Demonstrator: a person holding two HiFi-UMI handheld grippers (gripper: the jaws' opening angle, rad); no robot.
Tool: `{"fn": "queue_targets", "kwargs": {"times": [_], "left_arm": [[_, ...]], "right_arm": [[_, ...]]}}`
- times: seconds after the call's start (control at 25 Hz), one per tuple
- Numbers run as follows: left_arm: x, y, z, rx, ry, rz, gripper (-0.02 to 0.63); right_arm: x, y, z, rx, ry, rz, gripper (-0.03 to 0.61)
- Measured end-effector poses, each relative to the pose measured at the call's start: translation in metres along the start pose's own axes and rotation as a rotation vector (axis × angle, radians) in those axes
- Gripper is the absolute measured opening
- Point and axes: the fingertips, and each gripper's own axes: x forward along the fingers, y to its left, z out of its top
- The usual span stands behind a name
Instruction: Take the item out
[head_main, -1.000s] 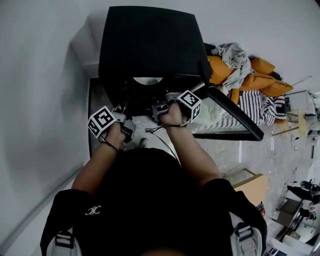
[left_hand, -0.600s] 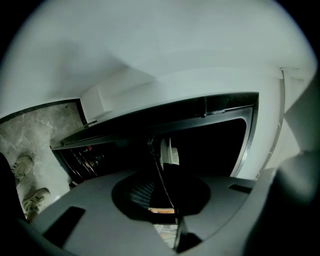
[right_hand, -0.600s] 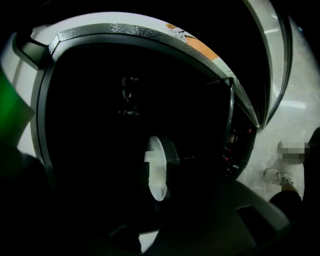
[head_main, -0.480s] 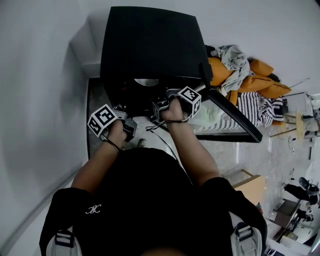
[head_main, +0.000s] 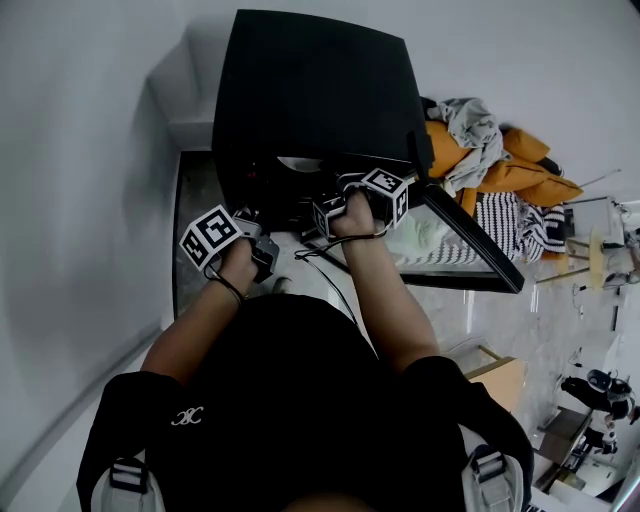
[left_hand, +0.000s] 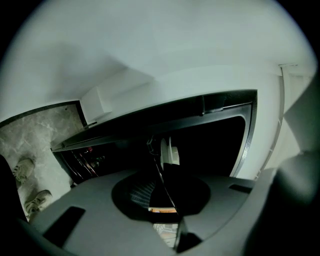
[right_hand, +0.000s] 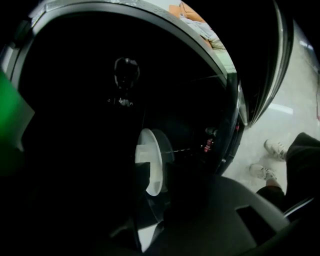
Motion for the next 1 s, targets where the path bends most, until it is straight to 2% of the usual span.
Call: {"fn": "queue_targets", "kwargs": {"times": [0.16,0.32,0.4,1.0], "left_arm": [[0.001,0.0,-0.001,0.001,0.005,-0.003,0.061],[0.001,0.001,-0.001,0.003,0.008,-0.002,0.061],[0.001,0.001,-0.001,0.002,0.01,-0.002,0.061],[0.002,0.002,-0.001,0.002,0.011,-0.007,0.061]], "right_arm": [[0.004,0.003,0.001,0.044,-0.012,0.036,0.103],[0.008,0.003,0.001,0.051,-0.015,0.036,0.099],[0.01,0.0,0.0,0.041,-0.015,0.022,0.031],[-0.008,-0.012,-0.009,-0.031,-0.001,0.02,0.026]]}}
